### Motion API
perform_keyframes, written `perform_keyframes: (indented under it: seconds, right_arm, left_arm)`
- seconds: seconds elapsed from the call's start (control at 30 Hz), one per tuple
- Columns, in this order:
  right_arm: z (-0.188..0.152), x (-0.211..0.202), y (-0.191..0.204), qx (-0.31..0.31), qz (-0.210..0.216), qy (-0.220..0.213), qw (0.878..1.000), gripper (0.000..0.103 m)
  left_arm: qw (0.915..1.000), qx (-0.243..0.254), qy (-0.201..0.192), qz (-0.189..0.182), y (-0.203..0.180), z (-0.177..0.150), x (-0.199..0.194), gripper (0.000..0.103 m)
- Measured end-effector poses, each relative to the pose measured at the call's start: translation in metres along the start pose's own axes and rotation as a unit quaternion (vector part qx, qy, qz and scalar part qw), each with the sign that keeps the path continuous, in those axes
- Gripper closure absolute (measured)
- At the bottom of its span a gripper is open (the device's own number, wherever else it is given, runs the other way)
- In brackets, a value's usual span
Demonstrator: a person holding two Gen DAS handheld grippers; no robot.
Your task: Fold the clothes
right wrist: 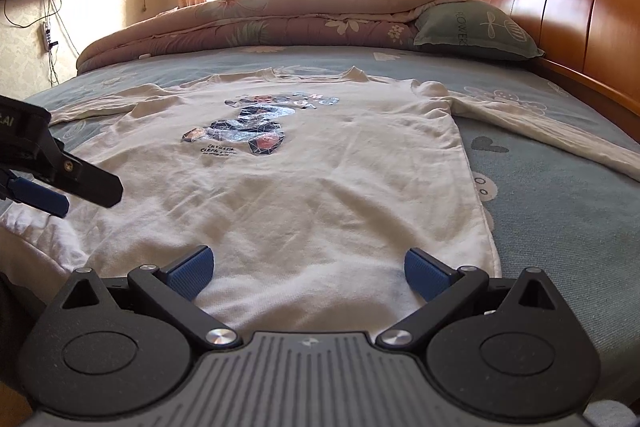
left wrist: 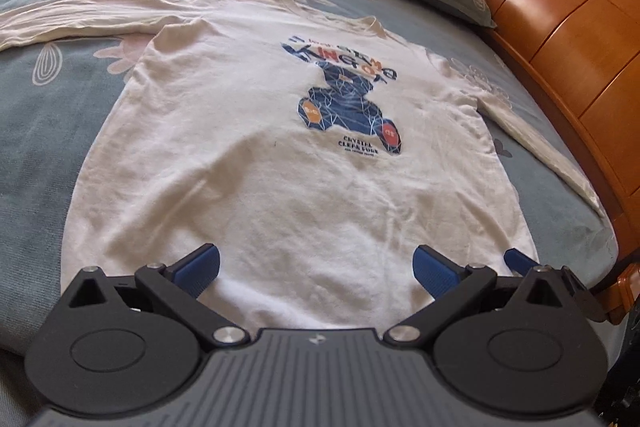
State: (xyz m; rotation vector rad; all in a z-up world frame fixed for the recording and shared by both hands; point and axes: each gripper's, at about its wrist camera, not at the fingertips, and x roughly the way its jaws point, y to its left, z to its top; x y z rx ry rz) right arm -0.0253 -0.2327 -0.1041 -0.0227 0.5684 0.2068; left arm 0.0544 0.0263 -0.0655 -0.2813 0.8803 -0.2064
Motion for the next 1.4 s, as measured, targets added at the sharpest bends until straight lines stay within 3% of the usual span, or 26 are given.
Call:
perform_keyframes:
  seconds: [0.1,0.27,0.33,0.5,0.6,0.67,0.77,0.87,1.1,1.23,1.4]
  right_arm:
    - [0.003,0.001,0.000,-0.001,0.000,0.009,1.000,0.000]
    - [0.008,0.003,0.000,-0.001,-0.001,0.028,1.000,0.000]
    - [0.011,0.004,0.000,-0.002,-0.001,0.036,0.999,0.000]
    - [0.017,0.007,0.000,-0.002,-0.003,0.055,0.998,0.000]
    - [0.032,0.013,-0.005,-0.003,0.010,0.101,0.995,0.000]
    - [0.041,0.011,-0.012,0.023,0.022,0.100,0.994,0.000]
    - [0.055,0.009,-0.022,0.083,0.030,0.087,0.992,0.000]
    - [0.067,0.014,-0.021,0.103,0.018,0.081,0.991,0.000]
    - [0.084,0.032,0.011,0.086,0.035,0.080,0.992,0.000]
    - [0.083,0.047,0.027,0.065,0.040,0.101,0.992,0.000]
    - [0.077,0.064,0.040,0.047,0.027,0.125,0.991,0.000]
  left_arm:
    - [0.9997,-0.015,0.012,0.015,0.014,0.004,0.005,0.001]
    - [0.9987,-0.031,0.028,-0.029,0.026,0.009,-0.002,0.001]
    - [0.9987,-0.027,0.017,-0.039,0.033,0.024,-0.009,0.001]
    - [0.9980,-0.037,-0.050,-0.012,0.082,0.101,-0.031,0.001]
    - [0.9951,-0.055,-0.080,0.020,0.128,0.154,-0.037,0.001]
    - [0.9935,-0.070,-0.082,0.035,0.162,0.185,-0.034,0.001]
    - [0.9911,-0.119,-0.057,0.020,0.218,0.215,-0.014,0.001]
    - [0.9872,-0.151,-0.048,0.016,0.253,0.213,-0.003,0.001]
    - [0.9753,-0.217,-0.041,0.014,0.322,0.195,0.018,0.001]
    - [0.9722,-0.228,-0.042,0.030,0.352,0.178,-0.005,0.001]
    - [0.9729,-0.221,-0.061,0.033,0.372,0.191,-0.032,0.001]
